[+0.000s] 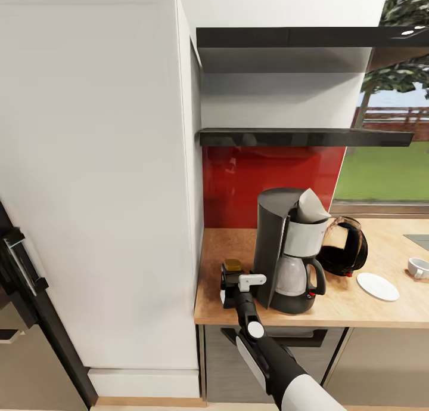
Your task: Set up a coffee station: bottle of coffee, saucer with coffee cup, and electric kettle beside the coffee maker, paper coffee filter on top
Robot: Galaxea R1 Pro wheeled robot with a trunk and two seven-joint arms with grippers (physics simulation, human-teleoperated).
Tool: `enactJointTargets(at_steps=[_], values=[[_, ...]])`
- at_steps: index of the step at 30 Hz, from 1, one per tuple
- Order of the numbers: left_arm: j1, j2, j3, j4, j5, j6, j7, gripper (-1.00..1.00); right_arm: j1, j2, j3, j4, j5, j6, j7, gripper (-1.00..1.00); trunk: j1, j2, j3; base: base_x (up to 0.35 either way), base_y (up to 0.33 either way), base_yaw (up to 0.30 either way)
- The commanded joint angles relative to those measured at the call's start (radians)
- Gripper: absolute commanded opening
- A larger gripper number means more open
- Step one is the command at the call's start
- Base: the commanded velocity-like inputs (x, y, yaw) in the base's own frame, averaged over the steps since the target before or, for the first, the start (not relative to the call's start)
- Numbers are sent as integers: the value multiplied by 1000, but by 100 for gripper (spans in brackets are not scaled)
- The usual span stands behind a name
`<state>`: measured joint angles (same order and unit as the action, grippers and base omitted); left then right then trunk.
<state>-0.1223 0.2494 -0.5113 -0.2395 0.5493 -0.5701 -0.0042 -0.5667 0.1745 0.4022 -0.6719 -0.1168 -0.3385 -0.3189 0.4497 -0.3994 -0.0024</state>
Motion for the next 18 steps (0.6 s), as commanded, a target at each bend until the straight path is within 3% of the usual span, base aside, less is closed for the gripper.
enactJointTargets(at_steps=[1,18], values=[[0,1,-9,0,11,-3,0,100,-1,0,4,2,-10,-7,-3,100,0,-1,0,0,0,0],[0,1,-7,0,11,-4,0,100,-1,0,3,1,-10,-7,-3,100,0,-1,0,-67,0,0]])
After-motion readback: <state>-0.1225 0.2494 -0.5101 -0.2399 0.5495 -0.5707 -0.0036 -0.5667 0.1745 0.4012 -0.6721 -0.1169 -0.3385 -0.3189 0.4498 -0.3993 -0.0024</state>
